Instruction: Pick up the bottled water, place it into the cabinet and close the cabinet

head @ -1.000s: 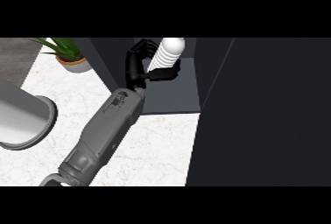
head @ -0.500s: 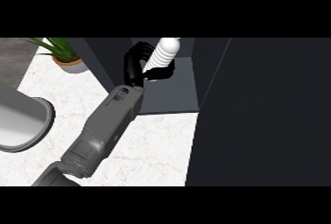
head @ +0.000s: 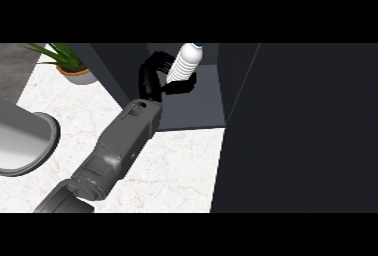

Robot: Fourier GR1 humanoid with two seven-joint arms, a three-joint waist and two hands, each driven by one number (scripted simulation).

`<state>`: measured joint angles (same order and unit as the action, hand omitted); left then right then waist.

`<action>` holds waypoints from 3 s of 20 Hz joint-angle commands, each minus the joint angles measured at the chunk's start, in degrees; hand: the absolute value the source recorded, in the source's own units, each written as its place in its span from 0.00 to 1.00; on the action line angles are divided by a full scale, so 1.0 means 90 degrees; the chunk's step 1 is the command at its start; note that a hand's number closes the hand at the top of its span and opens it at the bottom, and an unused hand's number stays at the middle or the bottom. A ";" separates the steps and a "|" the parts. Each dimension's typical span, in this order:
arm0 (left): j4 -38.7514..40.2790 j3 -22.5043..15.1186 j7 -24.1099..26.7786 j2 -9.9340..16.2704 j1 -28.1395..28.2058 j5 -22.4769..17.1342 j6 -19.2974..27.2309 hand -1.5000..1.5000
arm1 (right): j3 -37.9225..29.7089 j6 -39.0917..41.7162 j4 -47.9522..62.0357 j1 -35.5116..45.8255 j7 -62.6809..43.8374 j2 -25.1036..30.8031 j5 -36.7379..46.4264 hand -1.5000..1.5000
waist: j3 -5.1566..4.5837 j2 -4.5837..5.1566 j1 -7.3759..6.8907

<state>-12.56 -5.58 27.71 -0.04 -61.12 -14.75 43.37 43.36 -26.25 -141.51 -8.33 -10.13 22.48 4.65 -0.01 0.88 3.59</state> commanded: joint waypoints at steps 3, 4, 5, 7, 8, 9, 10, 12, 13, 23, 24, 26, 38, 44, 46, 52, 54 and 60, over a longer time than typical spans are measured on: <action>0.0652 -0.0086 0.0107 0.0150 -0.0006 0.0282 0.0022 0.00 | -0.0018 0.0078 -0.0385 -0.0213 0.0046 0.0156 -0.0007 0.00 | -0.0001 0.0028 0.0005; 0.0774 -0.0123 0.0107 0.0197 -0.0005 0.0346 0.0140 0.00 | 0.0009 0.0076 -0.0224 -0.0054 0.0030 0.0069 0.0047 0.00 | -0.0005 0.0052 0.0025; 0.0849 -0.0146 0.0021 0.0225 0.0028 0.0374 0.0088 0.00 | 0.0361 -0.0030 -0.0465 -0.0362 0.0046 0.0139 0.0305 0.00 | -0.0006 0.0014 0.0066; 0.0961 -0.0195 -0.0121 0.0005 -0.0149 0.0464 0.0630 0.00 | 0.0148 0.0003 -0.0504 -0.0272 -0.0055 0.0199 0.0183 0.00 | -0.0006 0.0014 0.0037; 0.1010 -0.0167 -0.0278 0.0004 -0.0345 0.0440 0.0625 0.00 | -0.0160 0.0094 -0.0300 -0.0119 0.0110 0.0193 -0.0078 0.00 | -0.0002 0.0059 0.0077; 0.0983 -0.0191 -0.0188 0.0004 -0.0220 0.0471 0.0679 0.00 | 0.0370 0.0041 -0.0364 -0.0376 0.0250 0.0168 0.0195 0.00 | -0.0003 0.0013 0.0065; 0.0998 -0.0182 -0.0089 0.0004 -0.0135 0.0473 0.0797 0.00 | 0.0003 0.0062 -0.0239 -0.0079 0.0104 0.0103 -0.0003 0.00 | -0.0007 0.0055 0.0052; 0.0934 -0.0138 -0.0031 0.0046 -0.0145 0.0473 0.0733 0.00 | 0.0067 0.0020 -0.0724 -0.0234 -0.0135 0.0258 0.0116 0.00 | -0.0010 0.0021 0.0029; 0.0911 -0.0121 0.0020 0.0055 -0.0123 0.0472 0.0763 0.00 | -0.0155 0.0165 -0.0437 -0.0181 0.0002 0.0323 -0.0178 0.00 | -0.0004 0.0036 -0.0010; 0.0208 0.0310 0.0788 0.0005 -0.0144 0.0132 -0.0398 0.00 | 0.0133 -0.0007 -0.0384 -0.0086 -0.0047 0.0113 -0.0081 0.00 | -0.0015 0.0027 -0.0009; 0.0067 0.0389 0.1049 0.0006 -0.0087 0.0059 -0.0658 1.00 | -0.0025 0.0071 -0.0574 -0.0076 -0.0045 0.0266 -0.0155 0.00 | -0.0018 0.0048 0.0039; -0.0277 0.0578 0.1549 0.0004 0.0321 -0.0183 -0.1214 1.00 | 0.0103 -0.0059 -0.0542 -0.0254 -0.0010 0.0239 0.0008 0.00 | -0.0017 -0.0029 -0.0073; -0.1486 -0.0289 0.1427 0.0003 0.0901 -0.1278 -0.2951 1.00 | 0.0168 -0.0106 -0.0204 -0.0274 0.0192 0.0283 0.0117 0.00 | 0.0002 -0.0138 -0.0225; -0.2861 -0.0815 0.0594 0.0004 0.1797 -0.1513 -0.3817 1.00 | -0.0033 -0.0402 -0.0513 -0.0234 -0.0218 0.0448 0.0315 0.00 | 0.0001 -0.0220 -0.0507; -0.3398 -0.1040 0.0532 0.0004 0.2053 -0.1855 -0.3549 1.00 | 0.0322 -0.0402 -0.0690 -0.0355 -0.0219 0.0543 0.0609 0.00 | -0.0003 -0.0187 -0.0366; -0.5491 -0.1366 0.0261 0.0204 0.3798 -0.1573 -0.3420 1.00 | 0.0216 -0.0315 -0.0969 -0.0405 -0.0369 0.0998 0.0410 0.00 | -0.0002 -0.0212 -0.0534; -0.6184 -0.1507 0.0270 0.0449 0.4569 -0.1708 -0.3746 1.00 | 0.0060 -0.0407 -0.0691 -0.0095 -0.0431 0.0838 0.0313 0.00 | -0.0008 -0.0226 -0.0676; -0.8403 -0.2302 -0.0054 0.0840 0.6593 -0.1503 -0.3430 1.00 | 0.0146 -0.0101 -0.1010 -0.0087 -0.0530 0.1309 0.0135 1.00 | -0.0005 -0.0223 -0.0641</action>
<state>-77.93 -22.42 26.85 5.25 -13.50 -28.94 12.60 43.73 -29.19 -142.66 -8.42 -10.70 30.85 3.82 0.03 -1.00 -1.72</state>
